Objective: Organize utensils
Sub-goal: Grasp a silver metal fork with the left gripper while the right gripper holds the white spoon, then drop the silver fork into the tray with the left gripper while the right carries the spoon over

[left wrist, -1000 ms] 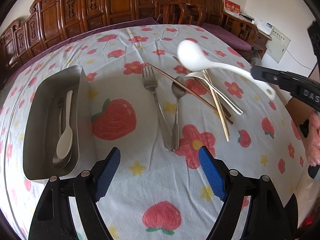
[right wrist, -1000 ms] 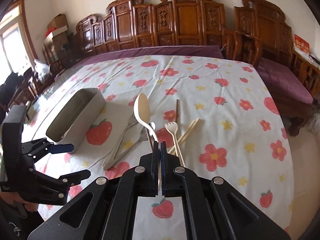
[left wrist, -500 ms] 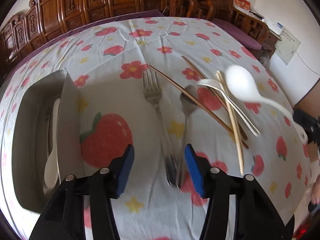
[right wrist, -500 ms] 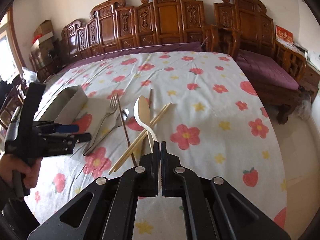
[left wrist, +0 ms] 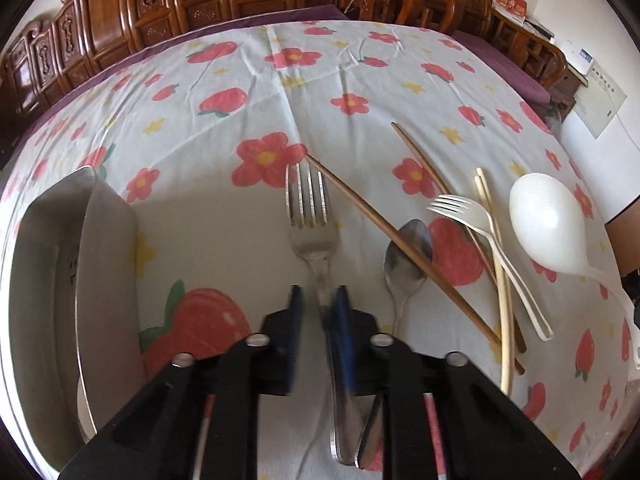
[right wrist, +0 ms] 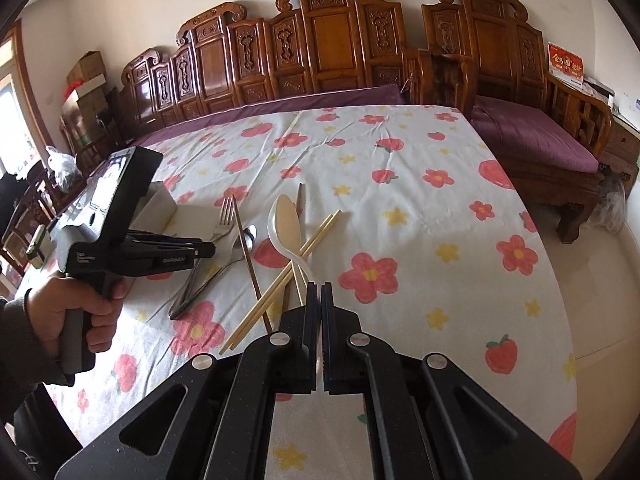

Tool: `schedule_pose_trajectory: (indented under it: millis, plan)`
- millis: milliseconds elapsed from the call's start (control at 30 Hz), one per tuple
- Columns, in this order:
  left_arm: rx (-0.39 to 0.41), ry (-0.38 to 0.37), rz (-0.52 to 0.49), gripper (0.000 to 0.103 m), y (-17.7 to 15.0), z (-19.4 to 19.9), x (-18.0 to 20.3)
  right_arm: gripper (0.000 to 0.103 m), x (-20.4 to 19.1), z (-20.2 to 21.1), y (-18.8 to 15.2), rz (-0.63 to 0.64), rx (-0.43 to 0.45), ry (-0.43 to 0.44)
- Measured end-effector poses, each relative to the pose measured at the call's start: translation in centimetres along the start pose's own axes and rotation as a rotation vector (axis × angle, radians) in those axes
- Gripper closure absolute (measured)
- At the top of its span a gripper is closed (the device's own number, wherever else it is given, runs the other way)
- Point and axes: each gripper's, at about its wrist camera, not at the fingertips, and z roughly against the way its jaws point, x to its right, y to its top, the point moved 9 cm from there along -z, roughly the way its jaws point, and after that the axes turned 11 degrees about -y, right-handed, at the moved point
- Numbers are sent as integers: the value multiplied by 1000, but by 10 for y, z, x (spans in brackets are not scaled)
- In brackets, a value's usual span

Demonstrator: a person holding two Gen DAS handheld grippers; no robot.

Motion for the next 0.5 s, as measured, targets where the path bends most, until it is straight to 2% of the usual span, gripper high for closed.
schedule_pose_trajectory:
  millis: [100, 167, 500]
  plan:
    - [-11, 35, -5, 97, -1, 3, -3, 101, -2, 1, 1, 1, 0, 2]
    - [-9, 33, -1, 97, -2, 7, -5, 101, -5, 3, 2, 6, 4, 1]
    - [53, 90, -15, 97, 6, 55, -25, 101, -32, 9, 12, 43, 25, -13]
